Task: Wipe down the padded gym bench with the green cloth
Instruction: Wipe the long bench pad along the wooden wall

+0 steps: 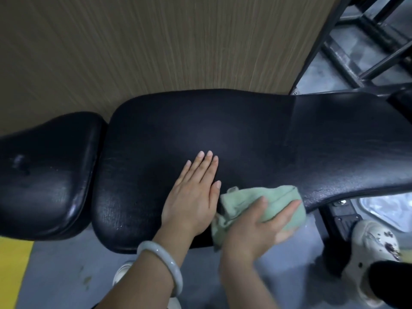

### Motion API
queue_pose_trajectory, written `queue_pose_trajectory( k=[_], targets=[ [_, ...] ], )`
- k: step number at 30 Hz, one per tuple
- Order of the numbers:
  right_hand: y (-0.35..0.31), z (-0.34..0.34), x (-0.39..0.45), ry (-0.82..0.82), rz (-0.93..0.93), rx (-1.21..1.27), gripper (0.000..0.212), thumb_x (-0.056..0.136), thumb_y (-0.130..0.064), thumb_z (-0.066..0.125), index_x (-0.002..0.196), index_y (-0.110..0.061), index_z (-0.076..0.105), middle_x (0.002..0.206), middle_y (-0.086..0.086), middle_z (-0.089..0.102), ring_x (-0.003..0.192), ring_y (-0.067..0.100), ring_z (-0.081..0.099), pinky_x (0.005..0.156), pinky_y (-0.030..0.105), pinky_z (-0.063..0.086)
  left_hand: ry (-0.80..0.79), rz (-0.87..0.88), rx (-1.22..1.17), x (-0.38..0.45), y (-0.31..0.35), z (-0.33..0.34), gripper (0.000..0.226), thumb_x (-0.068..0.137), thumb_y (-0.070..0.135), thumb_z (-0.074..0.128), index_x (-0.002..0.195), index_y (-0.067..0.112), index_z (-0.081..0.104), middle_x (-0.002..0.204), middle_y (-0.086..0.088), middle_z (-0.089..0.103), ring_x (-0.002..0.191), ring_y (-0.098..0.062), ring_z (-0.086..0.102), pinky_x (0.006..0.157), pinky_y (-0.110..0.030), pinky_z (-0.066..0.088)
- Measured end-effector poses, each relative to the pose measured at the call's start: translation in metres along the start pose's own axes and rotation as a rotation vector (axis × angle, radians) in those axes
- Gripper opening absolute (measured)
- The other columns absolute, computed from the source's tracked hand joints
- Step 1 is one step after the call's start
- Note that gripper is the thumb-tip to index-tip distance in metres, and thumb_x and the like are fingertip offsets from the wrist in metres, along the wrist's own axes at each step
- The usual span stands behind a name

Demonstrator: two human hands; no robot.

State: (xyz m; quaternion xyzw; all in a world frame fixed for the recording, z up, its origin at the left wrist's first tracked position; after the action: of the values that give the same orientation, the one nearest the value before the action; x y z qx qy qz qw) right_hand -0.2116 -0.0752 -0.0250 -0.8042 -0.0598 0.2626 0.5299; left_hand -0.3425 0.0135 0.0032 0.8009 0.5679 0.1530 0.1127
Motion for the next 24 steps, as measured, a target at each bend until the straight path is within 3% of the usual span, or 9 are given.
queue_pose_trajectory(
  k=[5, 7, 10, 13, 18, 24],
  targets=[
    [0.017, 0.021, -0.058, -0.08, 0.025, 0.029, 0.067, 0.096, -0.032, 0.05, 0.148, -0.047, 0.01, 0.158, 0.01, -0.011, 0.14, 0.024, 0.022, 0.099, 0.024, 0.024, 0.035, 0.05, -0.236, -0.005, -0.007, -0.015, 0.055, 0.098, 0.036, 0.022, 0.143, 0.009, 0.039, 0.149, 0.004, 0.033, 0.14, -0.002, 0.018, 0.117, -0.022, 0.007],
    [0.018, 0.018, -0.054, -0.134, -0.008, 0.017, 0.069, 0.096, -0.036, 0.048, 0.147, -0.051, 0.004, 0.157, 0.011, -0.016, 0.14, 0.026, 0.022, 0.097, 0.02, 0.023, 0.018, 0.071, -0.171, -0.009, -0.016, -0.021, 0.055, 0.098, 0.037, 0.025, 0.143, 0.009, 0.04, 0.149, 0.002, 0.035, 0.14, -0.004, 0.021, 0.117, -0.022, 0.008],
    [0.006, 0.005, -0.021, -0.148, -0.123, -0.024, 0.071, 0.091, -0.047, 0.047, 0.149, -0.043, 0.007, 0.156, 0.02, -0.016, 0.145, 0.027, 0.007, 0.097, 0.011, 0.013, 0.01, 0.038, -0.011, -0.026, -0.051, -0.037, 0.056, 0.098, 0.039, 0.025, 0.143, 0.009, 0.04, 0.149, -0.002, 0.038, 0.14, -0.009, 0.025, 0.116, -0.027, 0.011],
    [-0.008, -0.006, 0.027, -0.115, -0.18, -0.076, 0.066, 0.095, -0.047, 0.045, 0.151, -0.042, 0.01, 0.157, 0.017, -0.018, 0.147, 0.027, 0.001, 0.109, 0.023, 0.015, -0.003, -0.013, 0.078, -0.049, -0.086, -0.046, 0.061, 0.101, 0.045, 0.018, 0.145, 0.008, 0.037, 0.151, -0.001, 0.034, 0.142, -0.011, 0.023, 0.116, -0.029, 0.011],
    [-0.017, -0.007, 0.04, -0.052, -0.238, -0.148, 0.057, 0.099, -0.044, 0.041, 0.15, -0.041, 0.016, 0.158, 0.004, -0.022, 0.147, 0.025, 0.006, 0.111, 0.03, 0.025, 0.011, -0.077, 0.054, -0.063, -0.096, -0.039, 0.06, 0.1, 0.047, 0.016, 0.148, 0.013, 0.026, 0.155, 0.005, 0.022, 0.145, -0.004, 0.009, 0.117, -0.027, 0.006],
    [-0.014, 0.008, 0.0, -0.104, -0.415, -0.379, 0.063, 0.087, -0.052, 0.027, 0.148, -0.035, 0.03, 0.16, -0.01, -0.015, 0.143, 0.039, -0.013, 0.113, 0.053, 0.014, 0.045, -0.068, 0.006, -0.061, -0.096, -0.041, 0.055, 0.1, 0.039, 0.022, 0.147, 0.012, 0.029, 0.153, 0.006, 0.026, 0.144, -0.004, 0.013, 0.117, -0.027, 0.008]
  ],
)
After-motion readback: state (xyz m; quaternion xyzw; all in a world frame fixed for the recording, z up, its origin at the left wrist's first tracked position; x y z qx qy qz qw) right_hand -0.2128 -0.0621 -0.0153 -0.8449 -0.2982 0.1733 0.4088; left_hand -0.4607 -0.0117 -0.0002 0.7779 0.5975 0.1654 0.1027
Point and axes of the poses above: each hand's wrist, its own x-axis towards the middle knuckle, its own z-axis out of the palm, y = z × x, the point moved 8 cm from there along x, towards the middle knuckle
